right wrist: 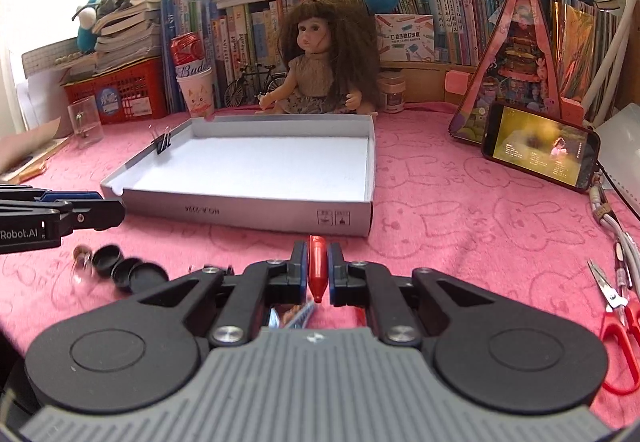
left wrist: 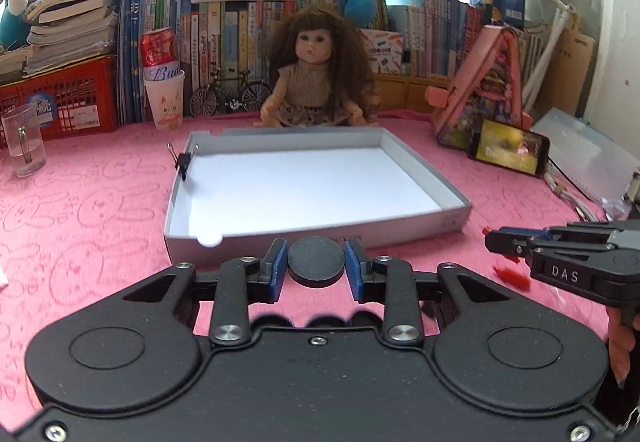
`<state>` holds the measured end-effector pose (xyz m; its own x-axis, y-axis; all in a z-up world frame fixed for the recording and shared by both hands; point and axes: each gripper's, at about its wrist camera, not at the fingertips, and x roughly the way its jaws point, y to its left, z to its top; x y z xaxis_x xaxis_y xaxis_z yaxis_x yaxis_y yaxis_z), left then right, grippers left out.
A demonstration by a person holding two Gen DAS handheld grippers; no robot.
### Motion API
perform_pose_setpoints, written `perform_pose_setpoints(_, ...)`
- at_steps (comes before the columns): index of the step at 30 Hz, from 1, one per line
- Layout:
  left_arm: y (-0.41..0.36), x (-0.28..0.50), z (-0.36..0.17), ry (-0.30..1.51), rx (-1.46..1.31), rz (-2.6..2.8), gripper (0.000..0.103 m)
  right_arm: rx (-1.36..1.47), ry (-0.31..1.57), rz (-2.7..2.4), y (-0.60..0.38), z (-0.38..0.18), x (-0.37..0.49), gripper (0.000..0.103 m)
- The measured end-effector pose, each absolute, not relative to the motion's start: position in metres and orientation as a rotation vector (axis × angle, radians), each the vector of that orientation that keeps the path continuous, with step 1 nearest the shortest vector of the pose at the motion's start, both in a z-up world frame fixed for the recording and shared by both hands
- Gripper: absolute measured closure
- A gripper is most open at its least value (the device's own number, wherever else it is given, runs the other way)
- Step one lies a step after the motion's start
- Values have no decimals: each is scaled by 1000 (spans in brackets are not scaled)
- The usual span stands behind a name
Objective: Organize rigid objects
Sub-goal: 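Carry the lid and crayon into the white tray and open both tools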
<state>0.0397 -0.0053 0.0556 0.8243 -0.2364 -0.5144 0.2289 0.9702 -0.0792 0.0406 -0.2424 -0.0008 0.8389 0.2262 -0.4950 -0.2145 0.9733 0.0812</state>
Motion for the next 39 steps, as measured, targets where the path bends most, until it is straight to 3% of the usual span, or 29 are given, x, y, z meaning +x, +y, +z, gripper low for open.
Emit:
perform_pose_setpoints(10,4,123,63,596,-76,-202,74,113,582,257,-233,15,104,90)
perform_pose_setpoints(19,1,178,36,721,-117,-161,74,172,674,278,-217,11,156,90)
perform_pose_setpoints(39,-12,193,11,782,-76,-128,74,173,759,230,-211,-14,183,90)
